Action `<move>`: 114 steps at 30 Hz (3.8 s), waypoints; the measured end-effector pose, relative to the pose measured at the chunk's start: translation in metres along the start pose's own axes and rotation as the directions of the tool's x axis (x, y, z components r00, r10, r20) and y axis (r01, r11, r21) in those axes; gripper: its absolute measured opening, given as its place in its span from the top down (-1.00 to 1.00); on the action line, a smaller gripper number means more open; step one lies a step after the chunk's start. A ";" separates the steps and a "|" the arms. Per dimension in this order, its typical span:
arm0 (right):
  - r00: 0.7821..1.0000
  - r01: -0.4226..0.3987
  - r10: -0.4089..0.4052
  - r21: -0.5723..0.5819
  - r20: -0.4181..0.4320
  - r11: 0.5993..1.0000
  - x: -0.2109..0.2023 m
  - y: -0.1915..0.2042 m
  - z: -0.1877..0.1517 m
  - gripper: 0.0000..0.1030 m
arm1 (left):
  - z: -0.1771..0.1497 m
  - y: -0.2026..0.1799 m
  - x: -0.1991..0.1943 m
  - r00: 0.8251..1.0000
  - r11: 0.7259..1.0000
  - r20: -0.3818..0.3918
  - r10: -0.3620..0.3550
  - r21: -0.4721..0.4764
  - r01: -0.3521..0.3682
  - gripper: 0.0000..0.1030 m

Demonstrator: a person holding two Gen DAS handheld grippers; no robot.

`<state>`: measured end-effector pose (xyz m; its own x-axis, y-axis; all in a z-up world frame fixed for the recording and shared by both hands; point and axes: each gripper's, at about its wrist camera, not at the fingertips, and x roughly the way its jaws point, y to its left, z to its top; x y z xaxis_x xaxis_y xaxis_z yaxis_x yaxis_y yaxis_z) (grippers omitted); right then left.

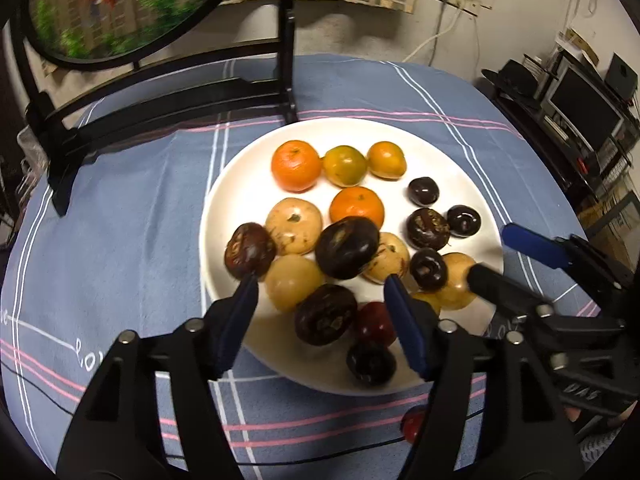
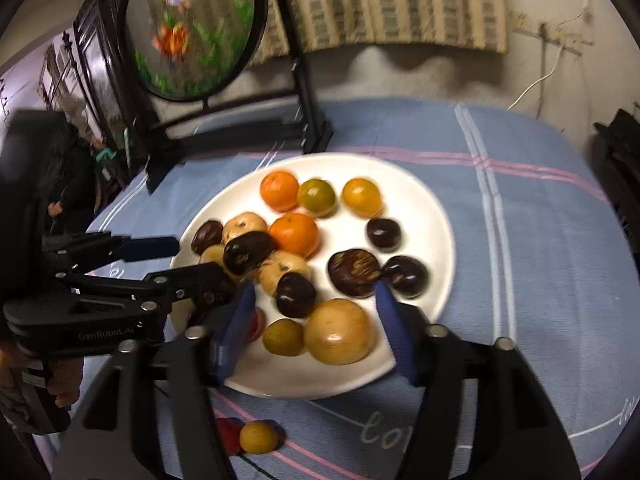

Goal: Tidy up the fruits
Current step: 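Carry both dark fruits to the plate and open both tools to release, then grasp the red cherry tomato with the left tool while the right tool grasps the yellow fruit, then carry the tomato and yellow fruit to the plate and open both tools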

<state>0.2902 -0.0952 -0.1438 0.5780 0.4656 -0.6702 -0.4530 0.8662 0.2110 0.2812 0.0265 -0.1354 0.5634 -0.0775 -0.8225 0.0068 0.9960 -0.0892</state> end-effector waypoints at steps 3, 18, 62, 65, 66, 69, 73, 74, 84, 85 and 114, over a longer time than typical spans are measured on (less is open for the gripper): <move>1.000 -0.009 0.008 0.034 0.020 0.999 -0.014 -0.005 -0.005 -0.23 | -0.011 0.005 -0.005 1.000 0.999 -0.009 -0.015 -0.030 0.015 -0.31; 0.999 0.010 -0.007 0.077 -0.040 0.997 -0.060 -0.003 -0.059 -0.23 | -0.087 -0.030 -0.021 0.992 0.996 -0.110 -0.053 0.071 0.061 -0.31; 0.968 -0.056 0.036 -0.076 -0.247 0.996 0.019 0.042 -0.079 0.49 | -0.105 0.021 -0.031 0.995 0.999 -0.101 0.005 -0.038 -0.009 0.43; 0.968 -0.059 0.037 -0.082 -0.249 0.995 0.019 0.043 -0.079 0.51 | -0.108 0.024 -0.033 0.995 0.999 -0.102 0.014 -0.051 -0.019 0.43; 0.968 -0.061 0.040 -0.079 -0.250 0.995 0.017 0.042 -0.080 0.52 | -0.108 0.025 -0.034 0.995 0.998 -0.103 0.016 -0.054 -0.022 0.43; 0.969 -0.064 0.048 -0.060 -0.241 0.996 0.005 0.041 -0.082 0.52 | -0.109 0.024 -0.045 0.996 0.998 -0.089 0.026 -0.053 -0.031 0.43; 0.981 -0.068 0.054 -0.068 -0.184 0.995 -0.031 0.051 -0.077 0.52 | -0.107 0.016 -0.068 0.998 0.999 -0.049 0.038 -0.036 -0.040 0.43; 0.985 -0.069 0.056 -0.073 -0.165 0.995 -0.042 0.054 -0.075 0.51 | -0.107 0.012 -0.078 0.999 0.999 -0.033 0.042 -0.030 -0.043 0.43; 0.996 -0.062 0.068 -0.117 0.049 0.991 -0.153 0.086 -0.058 0.51 | -0.098 -0.011 -0.150 0.994 0.999 0.102 0.036 0.018 -0.038 0.43; 0.995 -0.060 0.068 -0.120 0.068 0.991 -0.163 0.087 -0.057 0.51 | -0.097 -0.012 -0.157 0.993 0.999 0.116 0.035 0.021 -0.038 0.43; 0.997 -0.050 0.054 -0.075 0.047 0.996 -0.075 0.038 0.009 0.51 | -0.003 -0.015 -0.074 0.997 0.997 0.075 0.037 0.071 -0.042 0.42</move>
<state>0.2356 -0.0952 -0.0788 0.5844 0.5194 -0.6234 -0.5307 0.8259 0.1905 0.2372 0.0169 -0.0744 0.6234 -0.0371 -0.7810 0.0414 0.9990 -0.0144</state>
